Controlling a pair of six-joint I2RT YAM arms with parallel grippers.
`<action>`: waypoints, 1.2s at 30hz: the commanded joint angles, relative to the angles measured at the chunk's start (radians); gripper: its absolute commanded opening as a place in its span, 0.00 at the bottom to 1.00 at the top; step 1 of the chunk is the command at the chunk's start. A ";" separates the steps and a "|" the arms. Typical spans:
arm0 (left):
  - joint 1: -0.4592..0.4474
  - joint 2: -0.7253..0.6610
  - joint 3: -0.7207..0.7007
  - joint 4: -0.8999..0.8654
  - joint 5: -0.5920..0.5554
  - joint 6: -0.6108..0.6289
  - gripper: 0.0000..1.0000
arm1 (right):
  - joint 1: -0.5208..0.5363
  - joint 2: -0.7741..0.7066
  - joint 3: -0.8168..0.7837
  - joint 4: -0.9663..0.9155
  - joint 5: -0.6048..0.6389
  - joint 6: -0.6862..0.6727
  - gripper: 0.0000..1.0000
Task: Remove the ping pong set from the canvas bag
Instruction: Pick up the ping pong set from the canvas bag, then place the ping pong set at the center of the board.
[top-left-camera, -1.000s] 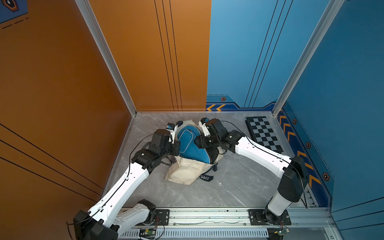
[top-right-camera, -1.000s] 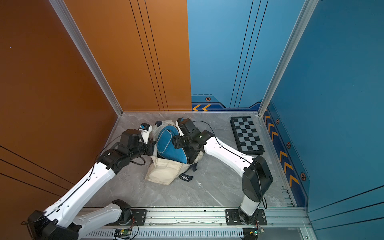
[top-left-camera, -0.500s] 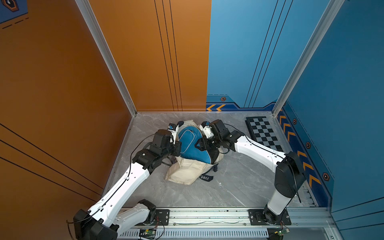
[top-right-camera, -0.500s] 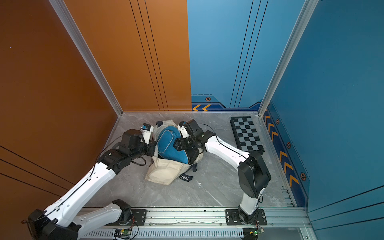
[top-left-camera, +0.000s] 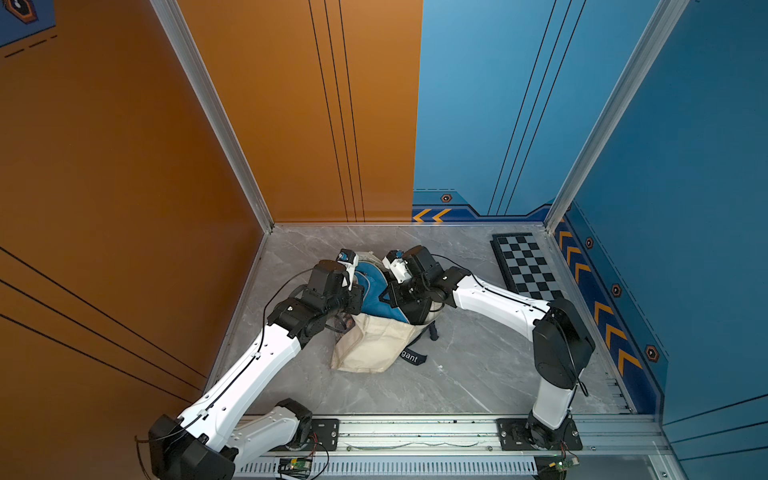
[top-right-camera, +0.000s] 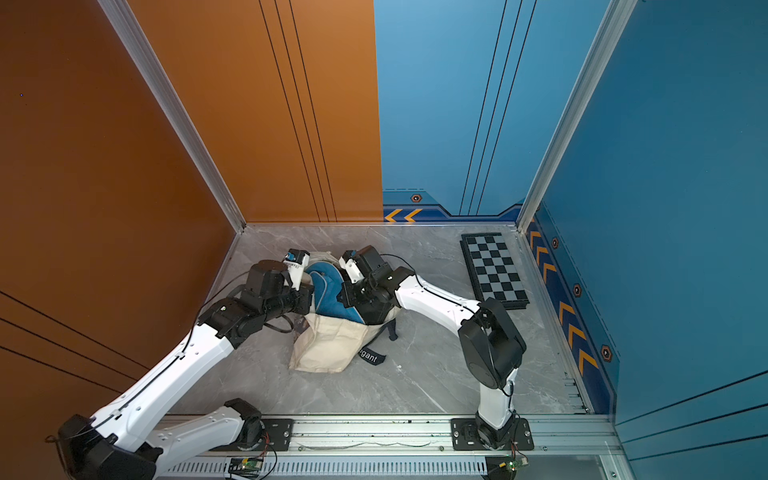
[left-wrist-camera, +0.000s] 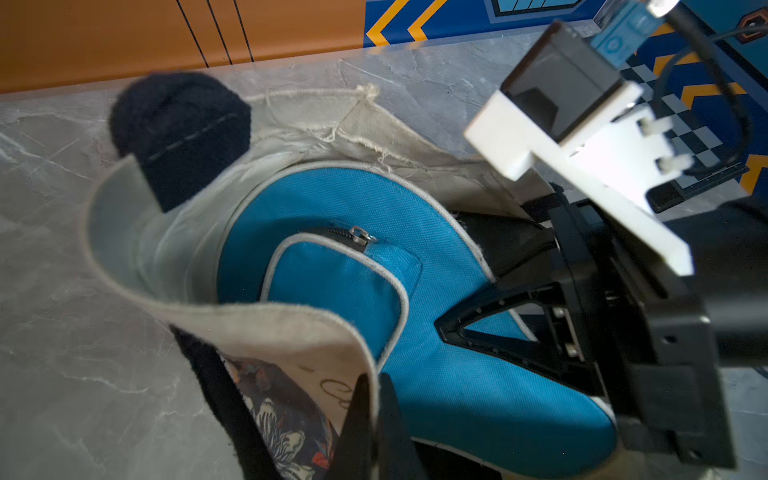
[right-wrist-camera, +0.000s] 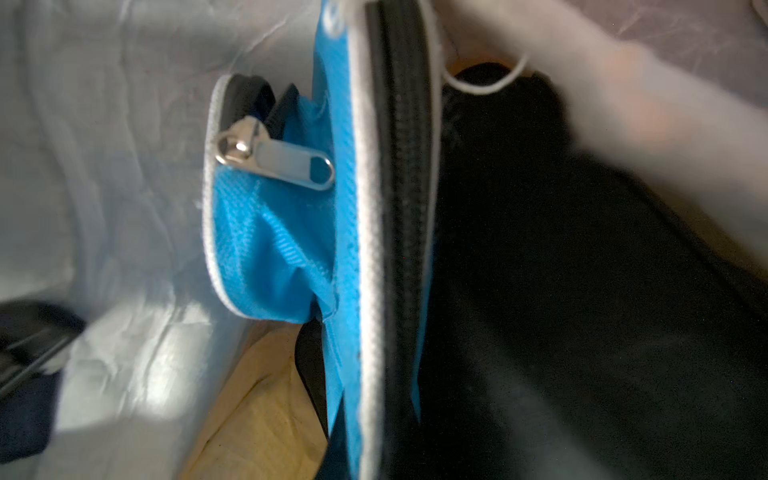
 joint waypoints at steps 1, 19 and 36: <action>-0.008 -0.003 -0.005 -0.003 -0.024 0.015 0.00 | 0.022 -0.123 0.016 0.063 0.103 -0.030 0.00; 0.010 0.001 -0.004 -0.013 -0.035 0.008 0.00 | 0.055 -0.573 -0.149 0.013 0.713 -0.129 0.00; 0.018 -0.003 -0.007 -0.004 -0.007 -0.007 0.00 | -0.723 -0.654 -0.467 0.193 0.134 0.303 0.00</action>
